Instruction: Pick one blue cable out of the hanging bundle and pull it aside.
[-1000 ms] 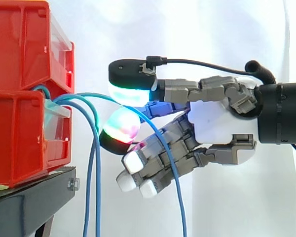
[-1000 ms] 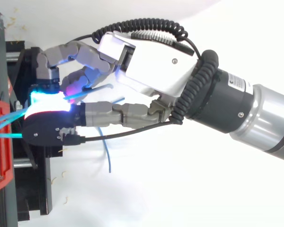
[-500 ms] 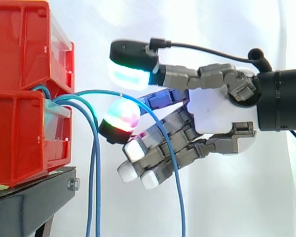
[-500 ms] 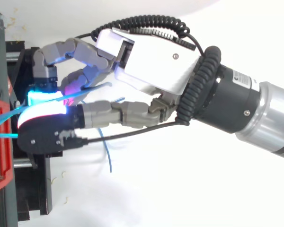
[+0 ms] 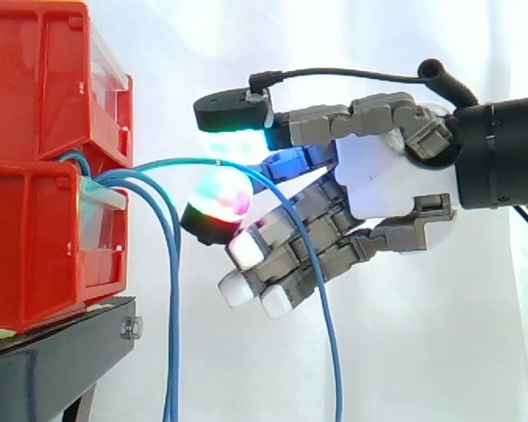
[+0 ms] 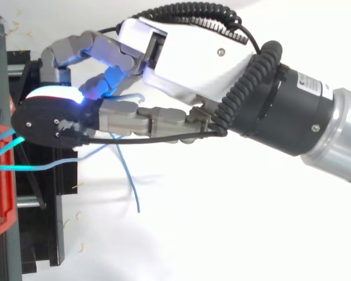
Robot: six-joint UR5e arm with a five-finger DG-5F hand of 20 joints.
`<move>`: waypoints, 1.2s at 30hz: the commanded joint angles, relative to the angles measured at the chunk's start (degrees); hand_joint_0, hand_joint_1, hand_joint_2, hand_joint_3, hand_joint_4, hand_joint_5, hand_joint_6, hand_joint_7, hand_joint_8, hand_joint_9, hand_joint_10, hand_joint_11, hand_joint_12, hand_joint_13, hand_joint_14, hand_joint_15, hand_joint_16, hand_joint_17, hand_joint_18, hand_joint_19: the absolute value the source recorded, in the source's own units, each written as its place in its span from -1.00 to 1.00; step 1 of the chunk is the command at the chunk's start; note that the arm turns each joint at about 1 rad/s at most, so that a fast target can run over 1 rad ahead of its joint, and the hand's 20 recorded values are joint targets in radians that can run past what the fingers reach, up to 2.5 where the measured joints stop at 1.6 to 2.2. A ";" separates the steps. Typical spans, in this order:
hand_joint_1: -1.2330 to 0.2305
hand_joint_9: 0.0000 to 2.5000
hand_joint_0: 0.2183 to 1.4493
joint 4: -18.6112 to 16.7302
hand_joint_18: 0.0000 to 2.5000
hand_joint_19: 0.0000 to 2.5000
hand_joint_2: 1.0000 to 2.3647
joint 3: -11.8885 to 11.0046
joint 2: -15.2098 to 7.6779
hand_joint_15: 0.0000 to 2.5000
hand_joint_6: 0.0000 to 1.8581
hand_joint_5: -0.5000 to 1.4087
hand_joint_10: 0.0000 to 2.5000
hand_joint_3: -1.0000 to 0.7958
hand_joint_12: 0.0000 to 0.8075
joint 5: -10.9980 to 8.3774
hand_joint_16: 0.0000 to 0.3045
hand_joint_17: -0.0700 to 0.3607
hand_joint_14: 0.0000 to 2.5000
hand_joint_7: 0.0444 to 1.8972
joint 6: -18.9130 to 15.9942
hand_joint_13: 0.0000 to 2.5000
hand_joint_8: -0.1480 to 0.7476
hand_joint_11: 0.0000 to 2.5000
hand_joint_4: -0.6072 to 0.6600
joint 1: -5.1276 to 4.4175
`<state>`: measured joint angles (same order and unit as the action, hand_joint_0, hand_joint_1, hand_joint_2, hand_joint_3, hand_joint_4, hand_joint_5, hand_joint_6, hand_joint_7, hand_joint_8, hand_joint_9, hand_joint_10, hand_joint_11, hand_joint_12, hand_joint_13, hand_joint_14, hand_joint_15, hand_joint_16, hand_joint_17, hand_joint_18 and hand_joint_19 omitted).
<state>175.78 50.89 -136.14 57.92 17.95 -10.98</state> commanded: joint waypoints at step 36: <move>-0.25 -0.20 -0.44 2.29 -0.38 -0.53 -0.98 -0.27 0.52 -0.53 -0.02 -0.61 -0.99 0.14 0.14 -0.35 -0.56 0.03 -0.99 0.48 -1.25 -0.30 0.17 -0.50 0.42 0.16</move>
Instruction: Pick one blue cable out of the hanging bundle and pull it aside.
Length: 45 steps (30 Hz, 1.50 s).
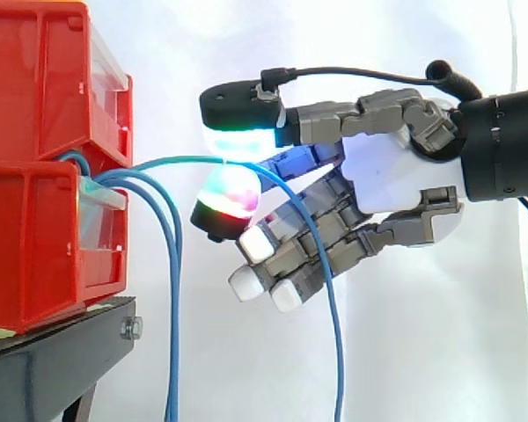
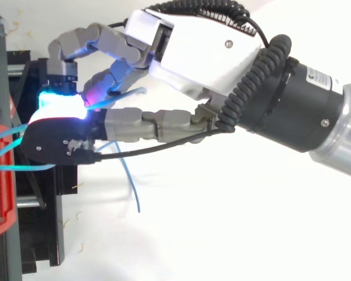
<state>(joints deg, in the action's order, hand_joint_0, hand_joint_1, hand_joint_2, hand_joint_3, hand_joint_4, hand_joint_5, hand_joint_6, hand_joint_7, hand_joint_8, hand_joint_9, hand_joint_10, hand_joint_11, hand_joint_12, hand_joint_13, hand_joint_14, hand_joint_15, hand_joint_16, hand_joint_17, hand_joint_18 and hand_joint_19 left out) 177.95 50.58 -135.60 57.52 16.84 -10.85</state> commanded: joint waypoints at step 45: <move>-0.24 -0.12 -0.44 -2.26 -0.36 -0.53 -0.54 4.26 -0.01 -0.48 -0.02 -0.58 -0.99 0.29 0.13 3.91 -0.56 0.02 -0.98 0.67 -7.09 -0.24 0.18 -0.51 0.12 0.13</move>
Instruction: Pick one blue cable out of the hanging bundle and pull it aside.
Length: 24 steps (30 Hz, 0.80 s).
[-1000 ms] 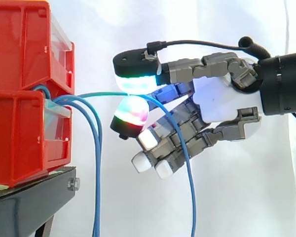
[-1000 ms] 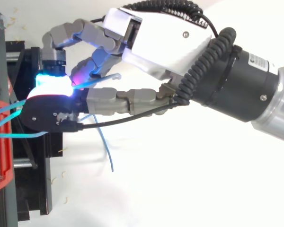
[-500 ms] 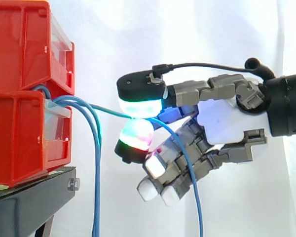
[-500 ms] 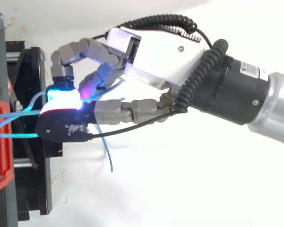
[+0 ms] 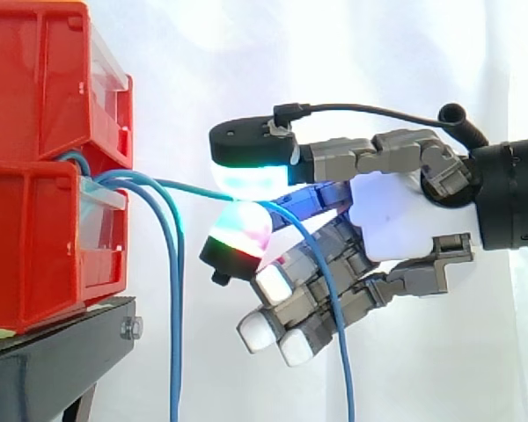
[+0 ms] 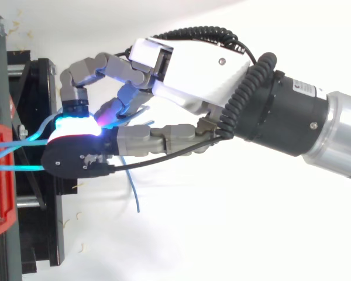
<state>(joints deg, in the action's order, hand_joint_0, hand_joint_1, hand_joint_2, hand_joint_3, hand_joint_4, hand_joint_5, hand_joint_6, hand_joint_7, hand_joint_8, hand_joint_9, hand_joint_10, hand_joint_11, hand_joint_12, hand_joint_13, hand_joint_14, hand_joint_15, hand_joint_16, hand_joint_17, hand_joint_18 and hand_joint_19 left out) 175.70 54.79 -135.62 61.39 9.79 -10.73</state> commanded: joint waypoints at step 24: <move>-0.21 -0.11 -0.46 -11.08 -0.34 -0.53 -0.44 7.00 0.00 -0.47 -0.03 -0.58 -0.99 0.28 0.14 -0.13 -0.56 0.03 -0.98 0.67 -4.34 -0.23 0.20 -0.51 0.12 -0.35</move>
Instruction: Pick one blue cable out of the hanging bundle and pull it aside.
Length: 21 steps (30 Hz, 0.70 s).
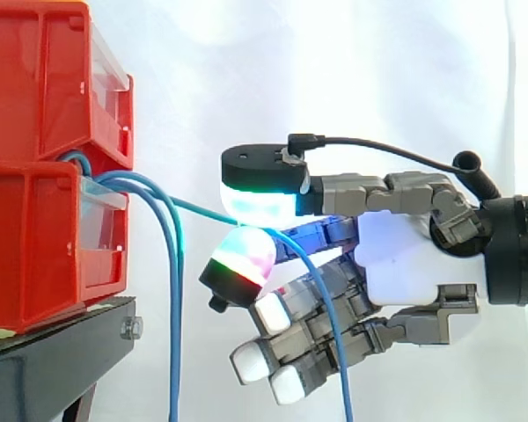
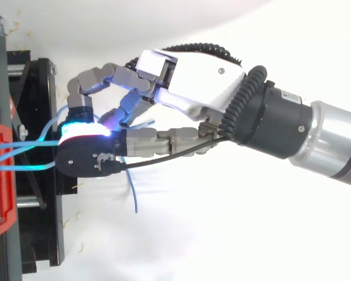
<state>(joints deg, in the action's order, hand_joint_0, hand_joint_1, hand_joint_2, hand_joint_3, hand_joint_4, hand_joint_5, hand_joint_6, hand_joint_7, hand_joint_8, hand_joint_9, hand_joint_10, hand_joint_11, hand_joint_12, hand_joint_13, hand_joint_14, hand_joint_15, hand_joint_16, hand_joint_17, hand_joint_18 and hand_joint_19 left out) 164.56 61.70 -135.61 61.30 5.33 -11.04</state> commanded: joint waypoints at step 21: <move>-0.22 -0.11 -0.46 -13.12 -0.34 -0.53 -0.43 8.17 -0.09 -0.48 -0.02 -0.58 -0.99 0.26 0.14 -0.04 -0.56 0.03 -0.98 0.66 -2.17 -0.23 0.20 -0.51 0.12 -0.47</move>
<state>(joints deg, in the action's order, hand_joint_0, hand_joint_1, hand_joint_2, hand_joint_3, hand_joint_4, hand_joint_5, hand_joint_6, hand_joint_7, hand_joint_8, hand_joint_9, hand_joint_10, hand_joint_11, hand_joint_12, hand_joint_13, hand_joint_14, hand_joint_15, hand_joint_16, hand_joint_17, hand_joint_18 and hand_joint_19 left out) 153.48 69.56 -135.63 61.26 3.25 -11.48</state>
